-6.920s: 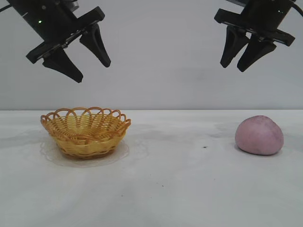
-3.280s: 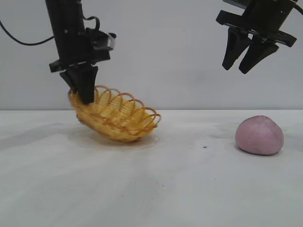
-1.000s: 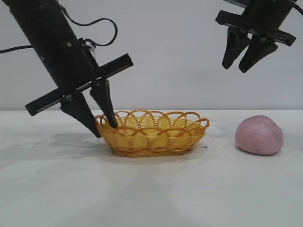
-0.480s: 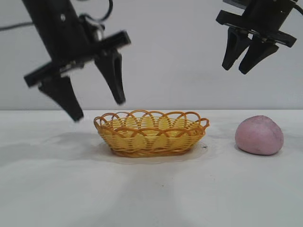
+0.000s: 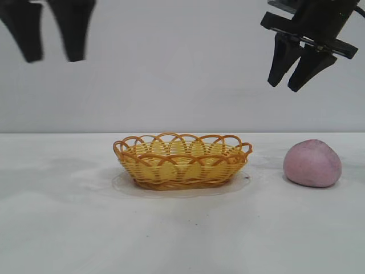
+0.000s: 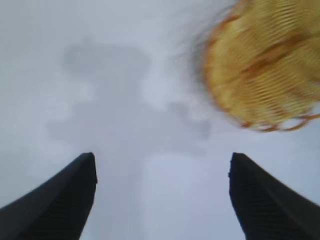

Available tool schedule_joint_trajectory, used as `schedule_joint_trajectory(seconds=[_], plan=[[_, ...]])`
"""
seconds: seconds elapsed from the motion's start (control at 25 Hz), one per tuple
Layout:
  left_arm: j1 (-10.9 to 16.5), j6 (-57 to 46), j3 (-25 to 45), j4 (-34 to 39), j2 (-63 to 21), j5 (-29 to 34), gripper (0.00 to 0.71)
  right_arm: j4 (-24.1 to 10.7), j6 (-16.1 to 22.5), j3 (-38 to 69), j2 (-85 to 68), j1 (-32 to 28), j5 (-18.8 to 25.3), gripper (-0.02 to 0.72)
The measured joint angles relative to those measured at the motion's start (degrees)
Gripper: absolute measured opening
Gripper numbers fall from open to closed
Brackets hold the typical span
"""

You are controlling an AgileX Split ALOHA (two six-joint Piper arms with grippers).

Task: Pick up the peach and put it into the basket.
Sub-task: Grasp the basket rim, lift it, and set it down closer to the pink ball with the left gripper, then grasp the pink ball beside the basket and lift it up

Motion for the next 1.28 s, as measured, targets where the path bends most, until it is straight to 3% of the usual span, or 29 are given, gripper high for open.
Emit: schedule_joint_trajectory(seconds=[0.08, 0.24, 0.52, 0.64, 0.96, 1.28], plan=[[1.3, -1.6, 0.0, 3.2, 0.0, 1.6, 0.49, 0.0, 0.0, 0.0, 0.0, 0.0, 0.1, 0.282], [6.4, -1.6, 0.0, 2.6, 0.0, 3.7, 0.49, 0.0, 0.0, 0.0, 0.0, 0.0, 0.1, 0.282], [17.8, 4.7, 0.0, -7.8, -0.1, 7.3, 0.49, 0.0, 0.0, 0.0, 0.0, 0.0, 0.1, 0.282], [21.0, 6.7, 0.2, -12.7, -1.4, 7.3, 0.49, 0.0, 0.0, 0.0, 0.0, 0.0, 0.1, 0.282], [22.2, 8.1, 7.6, -16.1, -17.3, 7.4, 0.49, 0.0, 0.0, 0.0, 0.0, 0.0, 0.2, 0.282], [22.2, 7.4, 25.0, -16.4, -43.3, 4.6, 0.49, 0.0, 0.0, 0.0, 0.0, 0.0, 0.4, 0.282]])
